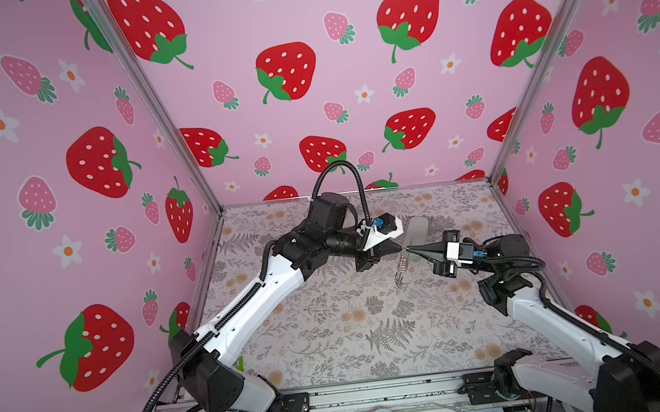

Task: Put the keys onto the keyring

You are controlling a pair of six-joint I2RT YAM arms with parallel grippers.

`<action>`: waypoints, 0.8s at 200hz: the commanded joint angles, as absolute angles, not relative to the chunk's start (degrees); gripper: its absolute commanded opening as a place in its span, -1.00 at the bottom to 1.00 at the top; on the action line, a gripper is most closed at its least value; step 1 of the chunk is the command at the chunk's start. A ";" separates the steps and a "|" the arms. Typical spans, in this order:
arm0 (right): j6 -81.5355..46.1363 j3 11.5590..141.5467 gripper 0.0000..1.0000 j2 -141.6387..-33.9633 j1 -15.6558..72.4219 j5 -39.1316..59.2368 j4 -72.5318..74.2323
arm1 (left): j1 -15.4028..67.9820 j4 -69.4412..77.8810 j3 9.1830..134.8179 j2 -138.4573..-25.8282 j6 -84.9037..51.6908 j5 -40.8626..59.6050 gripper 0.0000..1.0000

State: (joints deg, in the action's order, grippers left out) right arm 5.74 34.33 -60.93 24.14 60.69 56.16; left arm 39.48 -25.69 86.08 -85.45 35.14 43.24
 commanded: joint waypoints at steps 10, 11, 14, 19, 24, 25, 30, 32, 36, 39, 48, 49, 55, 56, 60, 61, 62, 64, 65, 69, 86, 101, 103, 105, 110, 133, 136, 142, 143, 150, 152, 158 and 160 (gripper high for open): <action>5.48 34.65 -1.00 -60.30 23.99 60.82 59.92 | 39.53 -27.60 88.54 -86.53 36.56 45.26 -1.00; 5.46 34.64 -1.00 -60.30 23.99 60.82 59.97 | 39.54 -27.60 88.57 -86.55 36.56 45.26 -1.00; 5.33 34.71 -1.00 -60.37 24.04 60.78 60.14 | 39.64 -27.59 88.60 -86.65 36.63 45.26 -1.00; 5.15 34.61 -1.00 -60.37 24.02 60.82 60.49 | 39.75 -27.72 88.78 -86.76 36.69 45.30 -1.00; 4.95 34.58 -1.00 -60.42 24.06 60.86 60.85 | 39.81 -27.82 88.99 -86.94 36.78 45.39 -1.00; 4.89 34.56 -1.00 -60.45 24.07 60.84 60.92 | 39.81 -27.89 88.97 -86.93 36.80 45.42 -1.00; 4.58 34.54 -1.00 -60.53 24.00 60.82 61.49 | 40.01 -28.02 89.12 -87.10 36.85 45.44 -1.00; 4.46 34.47 -1.00 -60.55 24.02 60.82 61.78 | 40.02 -28.01 89.21 -87.17 36.83 45.46 -1.00; 4.11 34.50 -1.00 -60.56 24.02 60.84 62.44 | 40.07 -28.12 89.37 -87.37 36.87 45.61 -1.00; 3.89 34.40 -1.00 -60.59 24.04 60.91 62.77 | 40.09 -28.21 89.53 -87.51 36.89 45.73 -1.00; 3.31 34.49 -1.00 -60.64 24.02 61.01 63.51 | 40.33 -28.53 89.95 -87.81 36.96 45.94 -1.00; 3.24 34.52 -1.00 -60.69 24.01 61.00 63.62 | 40.34 -28.55 89.93 -87.81 36.94 45.96 -1.00; 2.90 34.53 -1.00 -60.73 24.03 61.11 64.16 | 40.39 -28.73 90.13 -88.08 36.98 46.17 -1.00; 2.81 34.53 -1.00 -60.73 24.05 61.10 64.25 | 40.41 -28.78 90.15 -88.07 36.99 46.20 -1.00; 2.55 34.43 -1.00 -60.73 24.04 61.08 64.69 | 40.43 -28.87 90.24 -88.15 36.92 46.27 -1.00; 2.46 34.44 -1.00 -60.73 24.06 61.08 64.78 | 40.43 -28.89 90.25 -88.24 36.92 46.34 -1.00; 2.37 34.40 -1.00 -60.73 24.03 61.08 64.91 | 40.43 -28.90 90.30 -88.29 36.92 46.42 -1.00; 2.22 34.37 -1.00 -60.69 24.02 61.11 65.16 | 40.43 -28.94 90.34 -88.34 36.94 46.47 -1.00; 2.08 34.37 -1.00 -60.67 24.01 61.09 65.28 | 40.43 -28.97 90.39 -88.38 36.93 46.48 -1.00; 1.71 34.37 -1.00 -60.74 24.00 61.08 65.78 | 40.43 -29.12 90.44 -88.46 36.84 46.58 -1.00; 0.80 34.37 -1.00 -60.66 23.99 60.93 66.95 | 40.45 -29.43 90.72 -88.77 36.76 46.97 -1.00; 0.70 34.34 -1.00 -60.64 24.01 60.76 67.14 | 40.52 -29.52 90.86 -88.97 36.70 47.27 -1.00; 0.70 34.36 -1.00 -60.60 24.00 60.78 67.15 | 40.50 -29.51 90.83 -88.95 36.66 47.28 -1.00; 0.73 34.34 -1.00 -60.63 24.00 60.77 67.15 | 40.51 -29.52 90.82 -88.95 36.59 47.37 -1.00; 0.70 34.35 -1.00 -60.64 24.04 60.69 67.23 | 40.62 -29.48 90.84 -89.08 36.58 47.41 -1.00; 0.45 34.48 -1.00 -61.05 24.08 60.65 67.50 | 41.12 -29.26 90.98 -89.50 36.17 48.03 -1.00; 0.41 34.46 -1.00 -61.12 24.08 60.66 67.47 | 41.18 -29.20 91.03 -89.60 36.17 48.07 -1.00; 0.35 34.53 -1.00 -61.21 24.17 60.64 67.48 | 41.39 -29.01 91.10 -89.68 36.02 48.14 -1.00; 0.35 34.49 -1.00 -61.28 24.17 60.64 67.49 | 41.48 -28.96 91.08 -89.68 35.98 48.15 -1.00; 0.27 34.43 -1.00 -61.39 24.18 60.64 67.48 | 41.57 -28.72 91.05 -89.79 35.87 48.29 -1.00; 0.27 34.40 -1.00 -61.40 24.17 60.64 67.49 | 41.70 -28.63 91.05 -89.82 35.82 48.33 -1.00; 0.26 34.44 -1.00 -61.59 24.18 60.73 67.27 | 41.81 -28.35 91.02 -89.82 35.69 48.34 -1.00; 0.26 34.32 -1.00 -61.61 24.17 60.80 67.18 | 41.83 -28.27 90.98 -89.78 35.62 48.34 -1.00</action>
State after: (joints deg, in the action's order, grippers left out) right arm 1.19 34.22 -61.36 24.10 61.21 62.72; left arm 40.38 -26.72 89.62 -88.25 35.70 46.50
